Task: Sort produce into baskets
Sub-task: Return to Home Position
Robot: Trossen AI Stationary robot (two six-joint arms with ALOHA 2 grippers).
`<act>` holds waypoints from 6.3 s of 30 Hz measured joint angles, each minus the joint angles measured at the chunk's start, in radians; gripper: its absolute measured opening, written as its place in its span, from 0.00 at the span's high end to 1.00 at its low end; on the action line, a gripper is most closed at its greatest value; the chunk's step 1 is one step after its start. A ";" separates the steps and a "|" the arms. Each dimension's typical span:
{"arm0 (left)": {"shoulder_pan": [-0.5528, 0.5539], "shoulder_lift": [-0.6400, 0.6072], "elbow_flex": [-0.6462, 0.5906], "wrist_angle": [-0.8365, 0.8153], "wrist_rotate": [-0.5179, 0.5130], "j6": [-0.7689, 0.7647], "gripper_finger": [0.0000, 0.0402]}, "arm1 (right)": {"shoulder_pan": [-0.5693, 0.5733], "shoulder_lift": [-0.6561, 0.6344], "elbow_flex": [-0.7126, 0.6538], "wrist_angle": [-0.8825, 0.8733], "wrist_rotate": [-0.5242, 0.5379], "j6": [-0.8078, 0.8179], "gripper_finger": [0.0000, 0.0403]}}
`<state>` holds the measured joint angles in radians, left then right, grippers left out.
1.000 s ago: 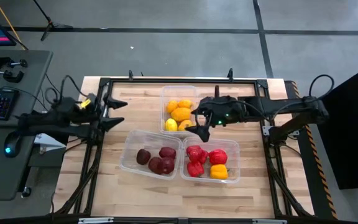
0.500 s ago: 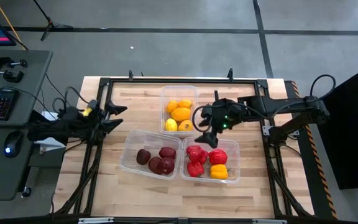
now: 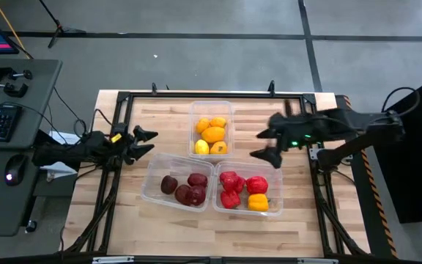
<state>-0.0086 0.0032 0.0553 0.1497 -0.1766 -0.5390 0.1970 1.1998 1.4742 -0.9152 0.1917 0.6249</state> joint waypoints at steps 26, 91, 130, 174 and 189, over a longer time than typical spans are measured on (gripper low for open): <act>0.000 0.008 -0.044 -0.134 0.209 -0.322 0.11 | 0.247 -0.994 -1.194 1.072 0.254 -0.083 0.04; 0.000 0.001 -0.042 -0.137 0.184 -0.156 0.11 | -0.174 -1.172 -1.464 0.952 -0.349 -0.367 0.04; -0.005 0.000 -0.042 -0.136 0.184 -0.156 0.11 | -0.174 -1.200 -1.465 0.956 -0.349 -0.196 0.04; -0.005 0.005 -0.043 -0.137 0.184 -0.156 0.11 | -0.174 -1.189 -1.466 0.955 -0.348 -0.198 0.04; -0.005 0.005 -0.043 -0.137 0.184 -0.156 0.11 | -0.175 -1.188 -1.466 0.955 -0.348 -0.198 0.04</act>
<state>-0.0135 0.0078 0.0128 0.0124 0.0071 -0.6952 0.0223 0.0116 0.0086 0.0399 -0.1566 0.4272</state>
